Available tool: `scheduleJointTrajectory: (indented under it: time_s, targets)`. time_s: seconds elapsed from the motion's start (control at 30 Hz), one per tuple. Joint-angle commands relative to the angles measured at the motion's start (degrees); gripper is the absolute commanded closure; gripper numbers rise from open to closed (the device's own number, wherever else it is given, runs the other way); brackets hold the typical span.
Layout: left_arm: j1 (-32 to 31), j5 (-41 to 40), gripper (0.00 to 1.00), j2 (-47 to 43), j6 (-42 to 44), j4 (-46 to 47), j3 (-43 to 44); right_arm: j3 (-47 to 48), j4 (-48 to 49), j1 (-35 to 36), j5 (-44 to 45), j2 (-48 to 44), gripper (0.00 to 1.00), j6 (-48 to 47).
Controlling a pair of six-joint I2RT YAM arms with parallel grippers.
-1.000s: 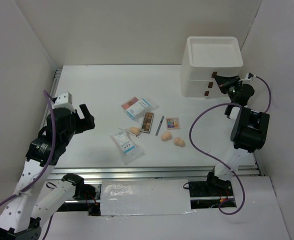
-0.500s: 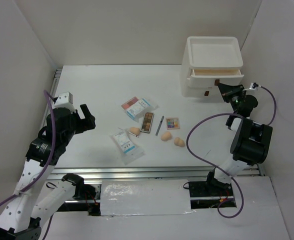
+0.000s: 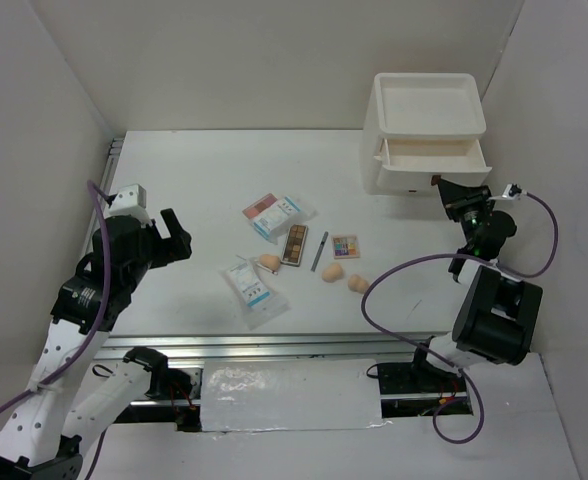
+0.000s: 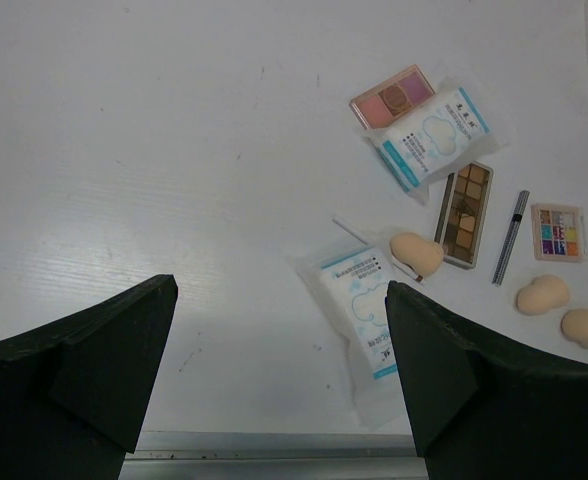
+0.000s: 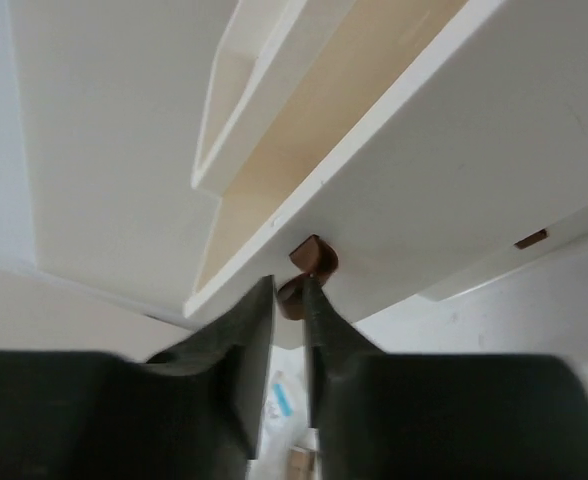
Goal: Organize the makeup
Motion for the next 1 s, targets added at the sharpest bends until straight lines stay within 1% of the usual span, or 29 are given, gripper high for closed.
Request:
scheduleJointTrajectory:
  time_s: [0.0, 0.03, 0.07, 0.13, 0.2, 0.33, 0.37, 0.4, 0.43, 0.47, 0.5, 0.53, 0.57, 0.6, 0.63, 0.67, 0.7, 0.73, 0.8, 0.83, 0.87, 0.9, 0.93, 0.97]
  targets:
    - [0.1, 0.8, 0.01, -0.7, 1.6, 2.3, -0.5, -0.3, 2.0, -0.7, 0.6, -3.5, 0.65, -1.0]
    - [0.1, 0.9, 0.00, -0.7, 1.6, 2.3, -0.5, -0.1, 2.0, -0.7, 0.3, -3.7, 0.60, -0.9]
    - [0.1, 1.0, 0.01, -0.7, 1.6, 2.3, -0.5, 0.0, 2.0, -0.7, -0.1, -4.0, 0.44, -0.9]
    - [0.1, 0.8, 0.01, -0.6, 1.6, 2.3, -0.6, -0.4, 1.3, -0.6, -0.2, -5.2, 0.01, -0.3]
    - [0.1, 0.7, 0.00, -0.3, 1.6, 2.2, -0.5, -0.9, -0.7, -0.6, -0.3, -6.7, 0.00, 0.5]
    - [0.2, 0.7, 0.00, -0.1, 1.6, 2.3, -0.5, -1.6, -8.9, 0.8, 1.0, -12.2, 0.00, 0.7]
    - [0.3, 0.7, 0.00, -0.1, 1.6, 2.3, -0.5, -1.5, -13.9, 1.3, 1.5, -13.5, 0.00, -0.5]
    - [0.4, 0.6, 0.01, 0.0, 1.6, 2.2, -0.4, -1.4, -16.7, 1.9, 2.3, -16.0, 0.00, -1.2]
    - [0.4, 0.5, 0.01, 0.1, 1.5, 2.1, -0.3, -1.0, -20.1, 3.9, 4.1, -17.3, 0.00, -1.7]
    - [0.5, 0.3, 0.01, 0.1, 1.4, 2.0, -0.3, -0.4, -26.0, 5.2, 5.0, -18.6, 0.00, -3.4]
    - [0.6, -0.3, 0.00, 0.3, 1.3, 1.8, -0.2, 0.0, -29.2, 6.6, 6.6, -21.5, 0.00, -4.6]
    - [0.9, -0.5, 0.01, 0.3, 1.0, 1.8, -0.1, 0.6, -33.0, 10.2, 8.6, -22.9, 0.00, -5.7]
    - [1.1, -0.8, 0.01, 0.3, 0.9, 1.7, -0.1, 2.0, -40.4, 12.4, 14.9, -24.2, 0.00, -8.9]
    - [1.1, -0.8, 0.01, 0.3, 0.9, 1.7, -0.1, 2.8, -44.2, 14.7, 18.9, -26.7, 0.00, -10.5]
    - [1.2, -0.6, 0.01, 0.4, 0.9, 1.8, -0.1, 4.5, -50.7, 21.3, 23.2, -28.0, 0.00, -14.1]
    - [1.2, -0.4, 0.01, 0.4, 1.0, 1.8, -0.1, 5.6, -53.6, 24.7, 32.2, -28.9, 0.00, -16.1]
    - [1.3, -0.3, 0.01, 0.4, 1.0, 1.8, -0.1, 6.6, -56.1, 28.9, 36.1, -29.8, 0.00, -17.7]
    - [1.3, -0.1, 0.01, 0.6, 1.1, 1.9, -0.2, 8.9, -60.3, 34.9, 38.8, -29.6, 0.00, -20.6]
    - [1.5, 0.3, 0.01, 0.9, 1.1, 1.9, 0.0, 12.0, -65.5, 39.9, 42.8, -26.6, 0.00, -22.6]
    - [1.6, 0.7, 0.01, 1.1, 1.2, 1.9, 0.0, 14.6, -69.0, 42.4, 43.6, -25.2, 0.00, -25.6]
    - [1.7, 0.8, 0.01, 1.2, 1.2, 1.9, 0.0, 16.1, -70.9, 47.0, 43.8, -23.5, 0.00, -27.1]
    - [1.8, 0.9, 0.01, 1.2, 1.2, 1.9, 0.0, 17.8, -73.3, 49.1, 44.8, -19.1, 0.00, -28.3]
    - [1.7, 1.0, 0.01, 1.2, 1.2, 1.9, -0.1, 21.4, -78.2, 51.5, 46.2, -16.5, 0.00, -30.3]
    - [1.7, 1.1, 0.01, 1.1, 1.3, 2.0, -0.1, 23.0, -80.4, 53.7, 48.1, -14.0, 0.00, -31.2]
